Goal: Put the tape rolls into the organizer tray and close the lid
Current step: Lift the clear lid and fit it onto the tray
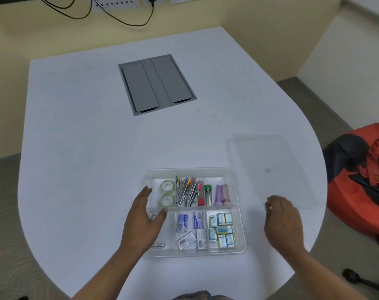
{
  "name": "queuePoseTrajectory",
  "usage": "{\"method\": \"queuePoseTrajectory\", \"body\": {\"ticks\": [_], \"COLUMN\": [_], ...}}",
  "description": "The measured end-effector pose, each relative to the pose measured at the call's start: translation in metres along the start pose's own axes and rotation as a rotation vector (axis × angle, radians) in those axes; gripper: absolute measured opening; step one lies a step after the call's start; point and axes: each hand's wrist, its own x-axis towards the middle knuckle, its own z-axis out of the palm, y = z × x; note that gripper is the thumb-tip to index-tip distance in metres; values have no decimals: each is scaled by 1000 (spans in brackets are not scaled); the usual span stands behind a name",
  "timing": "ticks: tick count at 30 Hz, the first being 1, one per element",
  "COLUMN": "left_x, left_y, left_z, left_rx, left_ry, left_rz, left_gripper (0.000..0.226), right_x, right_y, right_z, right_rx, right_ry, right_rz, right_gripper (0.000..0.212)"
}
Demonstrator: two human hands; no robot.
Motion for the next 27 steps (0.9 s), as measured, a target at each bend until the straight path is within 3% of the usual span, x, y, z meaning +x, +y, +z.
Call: {"method": "queuePoseTrajectory", "body": {"ticks": [7,15,17,19,23,27], "left_x": [7,18,22,27,33,31], "left_y": [37,56,56,56,54,52], "left_z": [-9,-20,-24,-29,-39,-46], "left_rx": [-152,-245,-280,-307,-405,-600], "left_ry": [13,43,59,59,-51,-65], "left_rz": [69,83,68,36,34,85], "left_gripper": [62,54,52,53,51,22], "right_x": [66,107,112,116,116,114], "right_y": [-13,-54,-61,-68,-89,-104], "right_z": [-64,-134,-143,-150,-157,-151], "right_rx": [281,623,724,830,1063,1176], "right_ry": [222,539,536,531,460,391], "right_rz": [157,-136,-147,-157,-162,33], "right_gripper": [21,7,38,52,28,15]}}
